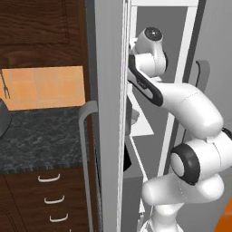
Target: Take the meat container that has the steak and place it on the second highest rack of the freezer. Then take the vegetable container that has the mushroom and lemon wedge and place it on the highest rack of the freezer.
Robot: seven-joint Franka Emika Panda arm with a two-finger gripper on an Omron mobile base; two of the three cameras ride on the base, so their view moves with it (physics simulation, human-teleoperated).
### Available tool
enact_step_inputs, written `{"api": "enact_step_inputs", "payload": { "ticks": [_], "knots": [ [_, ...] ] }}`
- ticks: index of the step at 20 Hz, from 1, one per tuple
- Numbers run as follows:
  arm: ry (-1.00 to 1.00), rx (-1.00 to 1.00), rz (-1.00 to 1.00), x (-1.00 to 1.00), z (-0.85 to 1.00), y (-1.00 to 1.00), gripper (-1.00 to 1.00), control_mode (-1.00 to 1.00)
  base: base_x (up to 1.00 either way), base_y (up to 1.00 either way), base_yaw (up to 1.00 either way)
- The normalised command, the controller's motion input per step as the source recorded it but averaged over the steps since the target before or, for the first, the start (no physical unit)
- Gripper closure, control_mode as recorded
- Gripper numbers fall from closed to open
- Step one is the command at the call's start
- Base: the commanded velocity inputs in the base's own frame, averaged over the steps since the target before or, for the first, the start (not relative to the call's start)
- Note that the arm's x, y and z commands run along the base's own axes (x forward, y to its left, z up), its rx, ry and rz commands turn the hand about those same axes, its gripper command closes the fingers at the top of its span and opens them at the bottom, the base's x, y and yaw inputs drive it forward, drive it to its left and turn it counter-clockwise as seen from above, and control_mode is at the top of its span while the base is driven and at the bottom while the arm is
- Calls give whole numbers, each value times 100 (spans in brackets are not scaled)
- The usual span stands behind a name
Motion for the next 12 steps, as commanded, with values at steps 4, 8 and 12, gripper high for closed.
{"api": "enact_step_inputs", "payload": {
  "ticks": [4, 8, 12],
  "knots": [
    [-26, -1, -4, -8, 0, 1, -100, -100, 0, 0, 0],
    [-27, 1, 0, -78, 7, 2, -100, -100, 0, 0, 0],
    [-27, 8, 2, -100, 14, 0, -100, -100, 0, 0, 0]
  ]
}}
